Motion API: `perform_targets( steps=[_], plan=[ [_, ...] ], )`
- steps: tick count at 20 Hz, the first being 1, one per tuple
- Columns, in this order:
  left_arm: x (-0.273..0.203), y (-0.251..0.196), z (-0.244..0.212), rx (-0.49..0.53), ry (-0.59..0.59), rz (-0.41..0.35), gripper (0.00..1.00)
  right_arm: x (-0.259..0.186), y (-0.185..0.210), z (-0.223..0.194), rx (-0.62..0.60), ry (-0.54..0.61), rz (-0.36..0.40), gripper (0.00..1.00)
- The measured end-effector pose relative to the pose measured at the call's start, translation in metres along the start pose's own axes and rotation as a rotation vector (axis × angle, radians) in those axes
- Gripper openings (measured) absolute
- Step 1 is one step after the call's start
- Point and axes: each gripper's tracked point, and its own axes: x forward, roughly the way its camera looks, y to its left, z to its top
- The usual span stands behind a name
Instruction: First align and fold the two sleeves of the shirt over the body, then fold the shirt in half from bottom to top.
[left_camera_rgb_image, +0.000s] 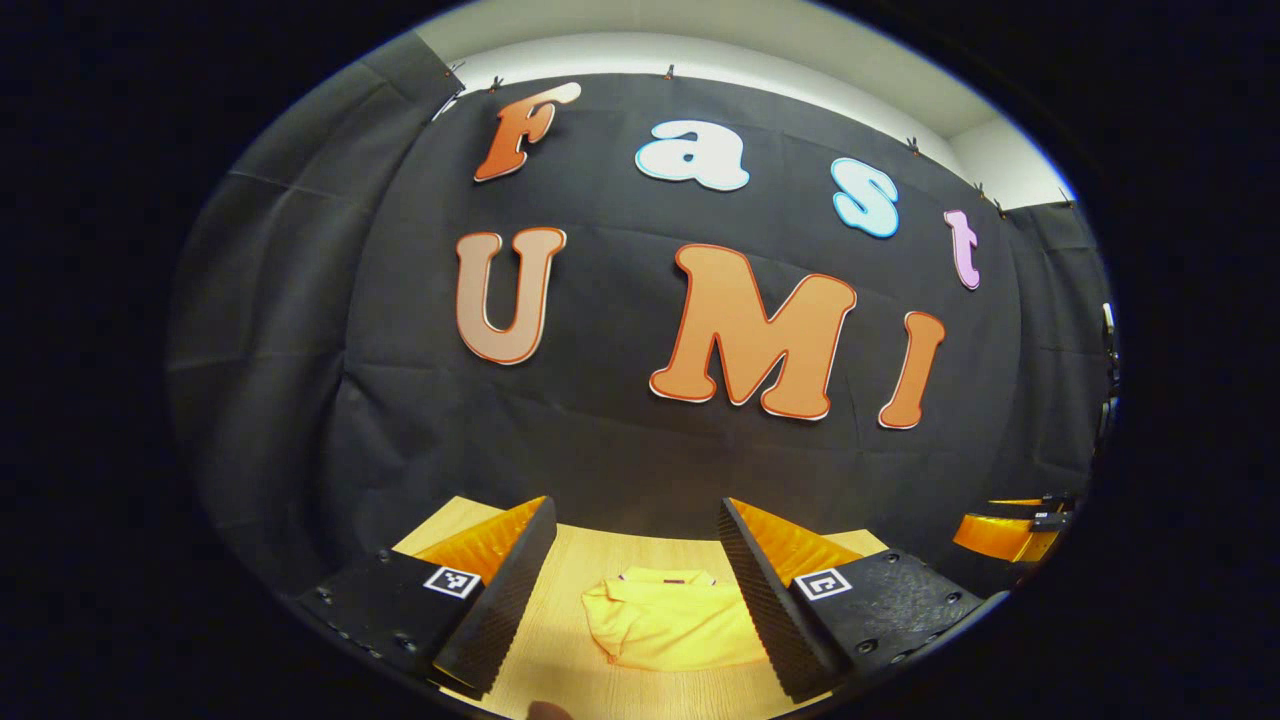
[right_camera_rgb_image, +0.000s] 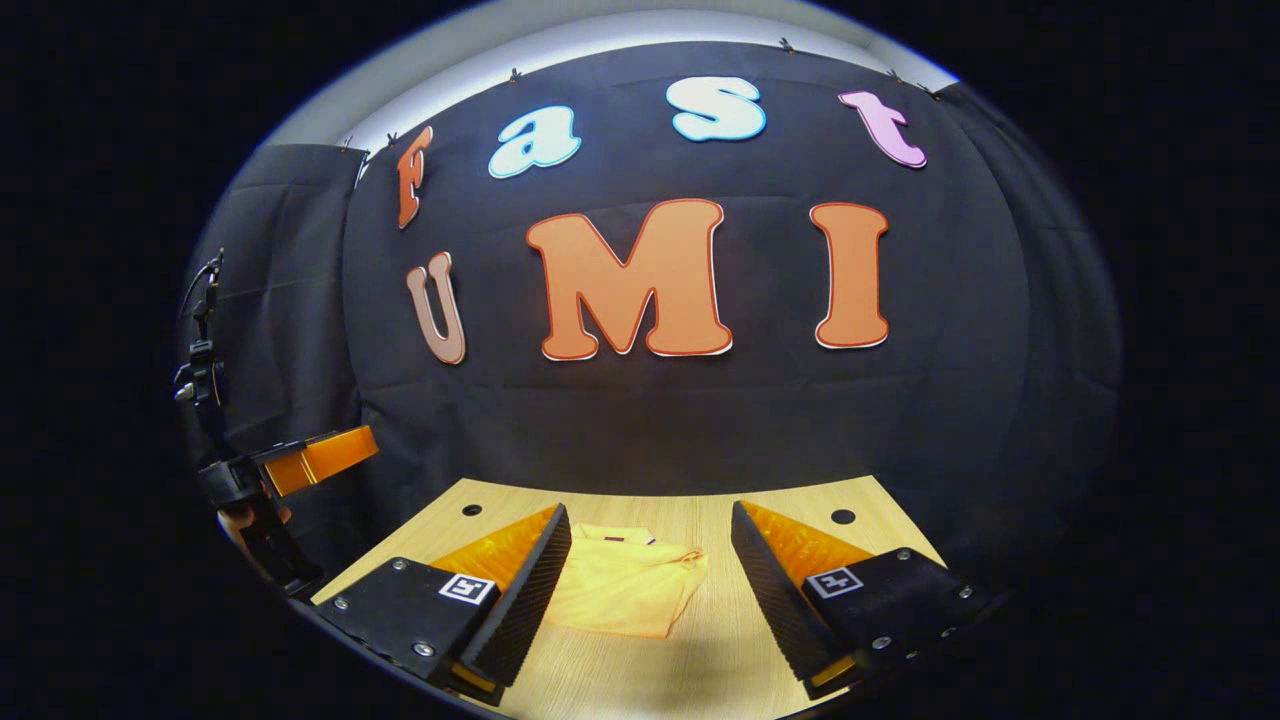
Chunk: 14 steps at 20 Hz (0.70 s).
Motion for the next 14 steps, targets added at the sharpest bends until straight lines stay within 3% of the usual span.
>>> perform_targets(
  steps=[3, 6, 11, 14],
  plan=[
    [-0.023, -0.018, 0.003, -0.086, 0.003, -0.04, 0.98, -0.008, -0.01, 0.006, 0.022, -0.031, 0.012, 0.97],
    [-0.03, -0.013, 0.005, -0.061, 0.013, -0.047, 0.98, -0.011, -0.012, 0.003, 0.053, -0.034, 0.008, 0.98],
    [-0.035, -0.017, -0.004, -0.124, 0.075, -0.109, 0.97, -0.019, -0.016, 0.004, 0.03, -0.06, -0.05, 0.98],
    [-0.034, -0.007, -0.004, -0.126, 0.054, -0.124, 0.97, -0.031, -0.016, 0.004, 0.019, -0.064, -0.09, 0.98]
  ],
)
